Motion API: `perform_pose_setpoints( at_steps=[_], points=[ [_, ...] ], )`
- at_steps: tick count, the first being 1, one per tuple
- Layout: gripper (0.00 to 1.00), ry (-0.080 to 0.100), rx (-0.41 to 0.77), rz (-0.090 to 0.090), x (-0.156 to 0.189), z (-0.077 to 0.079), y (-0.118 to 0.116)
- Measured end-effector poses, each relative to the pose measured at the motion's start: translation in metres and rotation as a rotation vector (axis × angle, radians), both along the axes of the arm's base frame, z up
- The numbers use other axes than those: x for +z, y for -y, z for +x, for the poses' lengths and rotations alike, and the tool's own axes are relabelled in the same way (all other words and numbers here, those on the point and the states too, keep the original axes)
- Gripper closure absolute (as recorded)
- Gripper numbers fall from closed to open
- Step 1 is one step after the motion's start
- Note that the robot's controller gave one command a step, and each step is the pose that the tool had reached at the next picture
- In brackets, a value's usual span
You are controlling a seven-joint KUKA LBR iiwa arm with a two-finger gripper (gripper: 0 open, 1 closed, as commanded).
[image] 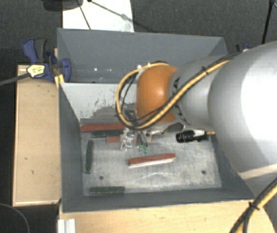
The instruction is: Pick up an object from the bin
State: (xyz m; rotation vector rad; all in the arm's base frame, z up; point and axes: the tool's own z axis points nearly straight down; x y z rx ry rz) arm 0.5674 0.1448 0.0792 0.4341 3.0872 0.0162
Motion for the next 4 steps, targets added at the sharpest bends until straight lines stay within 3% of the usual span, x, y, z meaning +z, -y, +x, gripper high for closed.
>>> perform_pose_setpoints(
  at_steps=[1, 2, 3, 4],
  points=[
    [0.00, -0.034, 0.005, 0.001, -0.005, -0.009, -0.004],
    [0.00, -0.034, 0.005, 0.001, -0.005, -0.009, -0.004],
    [0.00, -0.024, 0.059, 0.001, 0.004, -0.018, 0.034],
    [1.00, -0.021, 0.147, -0.007, -0.005, -0.076, 0.055]
  ],
)
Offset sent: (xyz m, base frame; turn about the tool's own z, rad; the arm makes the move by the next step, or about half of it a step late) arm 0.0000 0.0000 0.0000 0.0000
